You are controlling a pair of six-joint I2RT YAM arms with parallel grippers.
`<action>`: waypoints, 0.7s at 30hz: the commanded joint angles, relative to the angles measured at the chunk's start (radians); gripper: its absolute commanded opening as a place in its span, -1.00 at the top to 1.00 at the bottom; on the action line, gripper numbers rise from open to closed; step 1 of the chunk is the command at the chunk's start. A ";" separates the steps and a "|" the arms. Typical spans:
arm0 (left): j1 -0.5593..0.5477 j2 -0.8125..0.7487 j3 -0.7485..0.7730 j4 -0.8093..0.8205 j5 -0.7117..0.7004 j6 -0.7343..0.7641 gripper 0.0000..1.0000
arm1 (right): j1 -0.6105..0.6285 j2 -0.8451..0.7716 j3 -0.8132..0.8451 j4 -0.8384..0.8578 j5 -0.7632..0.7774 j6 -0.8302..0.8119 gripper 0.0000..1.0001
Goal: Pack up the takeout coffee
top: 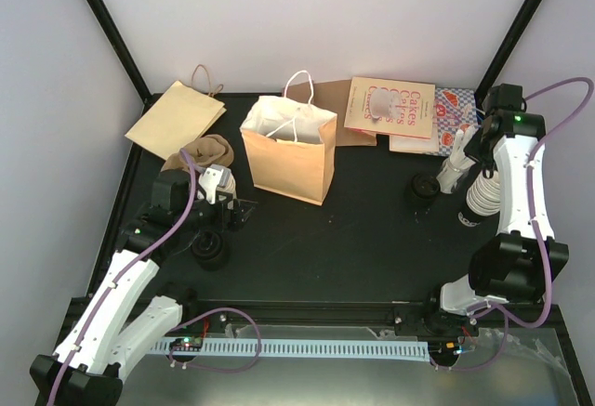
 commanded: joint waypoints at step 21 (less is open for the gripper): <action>-0.006 -0.011 0.003 0.029 0.014 0.016 -0.88 | -0.007 -0.041 0.272 -0.201 0.111 0.014 0.98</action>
